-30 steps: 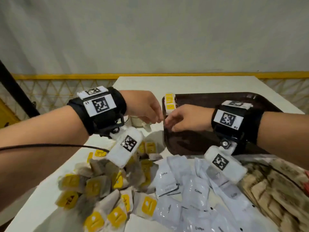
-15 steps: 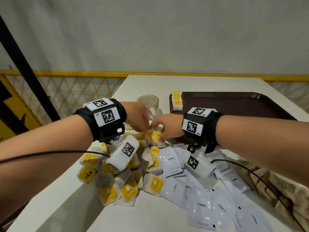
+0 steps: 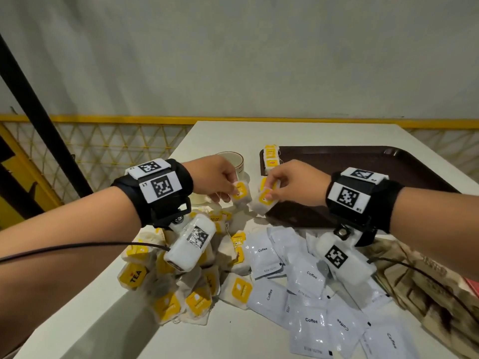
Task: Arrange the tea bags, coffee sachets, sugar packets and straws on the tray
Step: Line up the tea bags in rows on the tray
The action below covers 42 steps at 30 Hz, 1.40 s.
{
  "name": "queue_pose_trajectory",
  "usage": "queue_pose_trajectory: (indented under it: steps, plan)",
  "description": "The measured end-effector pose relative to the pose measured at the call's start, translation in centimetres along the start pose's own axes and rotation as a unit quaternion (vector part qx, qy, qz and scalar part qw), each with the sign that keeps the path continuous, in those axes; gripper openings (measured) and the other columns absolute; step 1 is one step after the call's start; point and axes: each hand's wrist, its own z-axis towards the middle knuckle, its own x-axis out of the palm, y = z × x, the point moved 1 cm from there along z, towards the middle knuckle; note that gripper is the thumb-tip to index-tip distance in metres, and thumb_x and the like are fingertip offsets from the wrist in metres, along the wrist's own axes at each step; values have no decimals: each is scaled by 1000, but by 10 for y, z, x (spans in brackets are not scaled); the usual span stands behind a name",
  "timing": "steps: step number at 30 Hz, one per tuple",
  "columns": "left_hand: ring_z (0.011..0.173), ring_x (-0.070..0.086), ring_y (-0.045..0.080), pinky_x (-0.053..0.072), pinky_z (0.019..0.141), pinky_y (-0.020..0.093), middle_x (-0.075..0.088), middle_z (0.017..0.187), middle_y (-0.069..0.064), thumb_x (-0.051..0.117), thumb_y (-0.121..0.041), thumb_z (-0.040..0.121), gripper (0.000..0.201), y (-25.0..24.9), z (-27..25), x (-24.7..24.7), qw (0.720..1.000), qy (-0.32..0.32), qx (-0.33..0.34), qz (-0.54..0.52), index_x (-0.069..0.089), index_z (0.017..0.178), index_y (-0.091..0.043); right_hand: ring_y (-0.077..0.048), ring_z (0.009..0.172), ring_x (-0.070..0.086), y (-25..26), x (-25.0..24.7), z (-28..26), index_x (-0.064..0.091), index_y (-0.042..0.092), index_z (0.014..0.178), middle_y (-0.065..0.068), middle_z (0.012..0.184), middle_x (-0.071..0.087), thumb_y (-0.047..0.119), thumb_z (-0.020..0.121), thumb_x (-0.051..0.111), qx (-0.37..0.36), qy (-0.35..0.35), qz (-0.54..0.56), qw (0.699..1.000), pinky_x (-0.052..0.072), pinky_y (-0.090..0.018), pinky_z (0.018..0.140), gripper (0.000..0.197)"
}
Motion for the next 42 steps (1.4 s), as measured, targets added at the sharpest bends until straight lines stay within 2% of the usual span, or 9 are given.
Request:
queue_pose_trajectory:
  steps: [2,6,11,22,29,32,37,39,42]
  plan:
    - [77,68,29,58,77,39,71,83,14,62,-8,88,10,-3,1,-1,999,-34,12,-20,57,79,-8,-11,66,56,-8,-8,-5,68,18,84,-9,83,68,21,81,74,10,-15,7,1000,43,-16,60,7]
    - [62,65,16,53,56,17,63,67,4,64,-7,84,14,-15,6,0,991,-116,40,-61,56,72,-10,-19,68,59,-13,-19,-9,65,18,82,-9,85,66,16,79,75,4,-30,22,999,46,-18,61,11]
    - [59,62,17,56,66,31,62,73,4,67,-5,85,13,-28,24,9,986,-96,61,-121,58,82,-15,-27,83,69,-15,-26,-11,57,16,95,-10,95,66,8,83,70,20,7,66,998,59,-37,71,20]
    - [57,63,12,55,55,22,64,72,10,61,0,87,17,-48,88,24,990,-80,-16,-117,56,75,-10,-13,53,57,-55,-37,15,54,18,82,-2,79,60,8,91,59,79,-21,15,997,49,-23,53,15]
    - [77,69,32,56,83,46,64,68,11,62,3,84,20,-57,119,27,998,-39,-37,-39,56,72,-11,-27,80,62,-66,-28,38,55,12,95,-8,85,56,-7,90,53,53,-27,168,984,58,-48,76,20]
    - [64,63,26,57,82,43,62,56,4,63,3,83,18,-53,130,26,998,-46,-44,-20,58,74,-11,-25,80,58,-67,-24,50,56,14,100,-11,88,57,-11,84,56,33,-18,118,992,56,-47,75,29]
    - [89,65,29,56,85,42,65,87,10,62,3,81,21,-47,138,15,994,-106,-27,-31,64,73,-16,-24,82,59,-75,-22,63,64,6,107,-17,103,66,-11,77,61,27,-49,63,996,52,-33,76,34]
    - [85,64,25,57,81,38,65,85,10,62,1,82,16,-47,135,12,996,-80,-17,-44,68,76,-13,-16,76,57,-79,-21,66,65,5,107,-12,100,67,-10,76,63,41,-64,65,995,48,-19,68,34]
    - [83,62,19,55,77,31,66,88,10,68,-2,80,19,-51,128,12,1000,-7,-14,-25,71,98,-7,-9,66,54,-83,-20,69,63,-1,107,-8,87,63,-14,75,63,49,-91,117,988,49,-22,70,34]
